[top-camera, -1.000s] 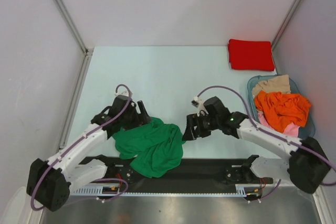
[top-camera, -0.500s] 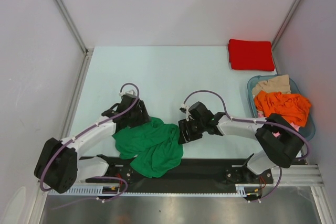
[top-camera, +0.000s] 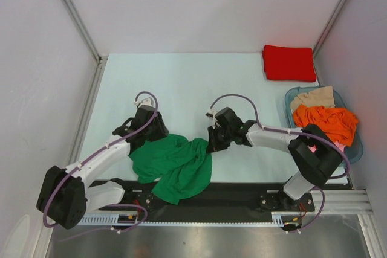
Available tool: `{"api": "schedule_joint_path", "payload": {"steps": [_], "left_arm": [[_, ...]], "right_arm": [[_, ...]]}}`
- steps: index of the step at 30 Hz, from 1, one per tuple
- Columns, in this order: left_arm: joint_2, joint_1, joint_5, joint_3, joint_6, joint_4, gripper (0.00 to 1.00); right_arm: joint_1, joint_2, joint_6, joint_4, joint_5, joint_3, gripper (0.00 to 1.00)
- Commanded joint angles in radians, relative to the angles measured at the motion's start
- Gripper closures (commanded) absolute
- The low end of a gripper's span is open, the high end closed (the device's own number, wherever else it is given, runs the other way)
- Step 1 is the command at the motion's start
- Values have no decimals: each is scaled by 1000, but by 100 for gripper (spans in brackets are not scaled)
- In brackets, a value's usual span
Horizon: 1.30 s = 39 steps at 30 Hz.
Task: Fold and stack the t-shirts
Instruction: Flatten the tshirt out
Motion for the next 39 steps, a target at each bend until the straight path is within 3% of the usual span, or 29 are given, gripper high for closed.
{"api": "schedule_joint_path", "payload": {"steps": [1, 2, 5, 10, 14, 19, 23, 26, 30, 35, 39], "left_arm": [[32, 19, 90, 87, 32, 15, 39], [44, 19, 110, 79, 28, 15, 24], [33, 17, 167, 45, 15, 19, 19], [33, -4, 155, 15, 15, 36, 21], [113, -9, 171, 1, 11, 48, 39], [165, -9, 156, -5, 29, 87, 48], [158, -7, 121, 45, 60, 53, 87], [124, 5, 20, 164, 124, -6, 100], [124, 49, -82, 364, 233, -74, 100], [145, 138, -68, 681, 336, -109, 100], [145, 148, -69, 881, 396, -152, 100]], "right_arm": [[-44, -23, -34, -44, 1, 69, 100], [-36, -33, -40, -47, 1, 69, 100], [-8, -65, -42, -53, 19, 46, 100], [5, -91, -21, -35, 16, 6, 100], [7, -116, -27, -39, 28, -5, 100], [-17, -143, -42, -64, 36, 3, 100], [-63, -151, -57, -87, 48, 21, 100], [-134, -134, -77, -131, 87, 69, 100], [-255, -87, -111, -194, 119, 207, 100], [-369, -5, -232, -393, 208, 611, 100], [-389, -11, -301, -526, 292, 882, 100]]}}
